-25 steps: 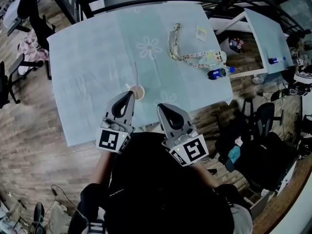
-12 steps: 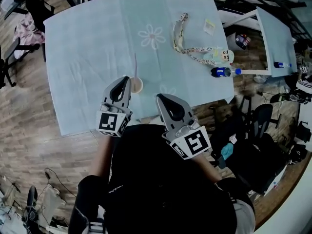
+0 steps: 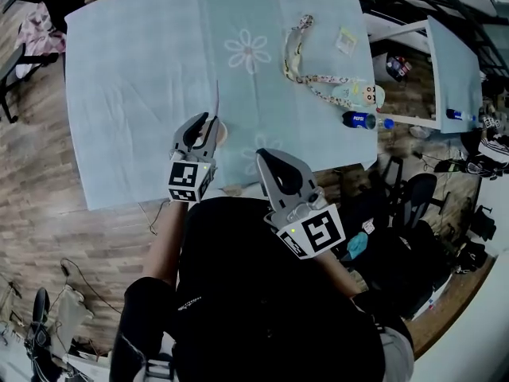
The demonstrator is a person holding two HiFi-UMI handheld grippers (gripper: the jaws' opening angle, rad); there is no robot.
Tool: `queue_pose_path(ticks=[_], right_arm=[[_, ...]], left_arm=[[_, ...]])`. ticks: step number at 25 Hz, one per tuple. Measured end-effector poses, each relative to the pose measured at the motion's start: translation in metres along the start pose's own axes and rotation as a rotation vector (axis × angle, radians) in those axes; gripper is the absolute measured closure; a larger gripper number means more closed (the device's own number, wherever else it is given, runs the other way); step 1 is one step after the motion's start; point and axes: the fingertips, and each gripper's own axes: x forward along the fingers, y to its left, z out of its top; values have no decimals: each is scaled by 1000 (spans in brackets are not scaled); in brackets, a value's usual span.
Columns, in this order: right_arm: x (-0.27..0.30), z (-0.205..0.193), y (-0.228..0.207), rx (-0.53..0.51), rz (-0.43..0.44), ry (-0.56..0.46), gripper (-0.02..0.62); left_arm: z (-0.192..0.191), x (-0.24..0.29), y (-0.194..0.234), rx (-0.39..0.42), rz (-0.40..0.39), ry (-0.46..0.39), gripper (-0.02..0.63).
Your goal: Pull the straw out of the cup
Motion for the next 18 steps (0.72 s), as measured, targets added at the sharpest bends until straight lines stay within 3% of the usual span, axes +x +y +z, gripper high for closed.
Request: queue_pose_path(ticks=[11, 18], right_arm=[[6, -6, -10, 18, 25, 34, 586], [5, -7, -18, 25, 14, 39, 586]], left_arm=[[-40, 32, 10, -47, 27, 162, 503], [-49, 43, 9, -49, 34, 212, 503]])
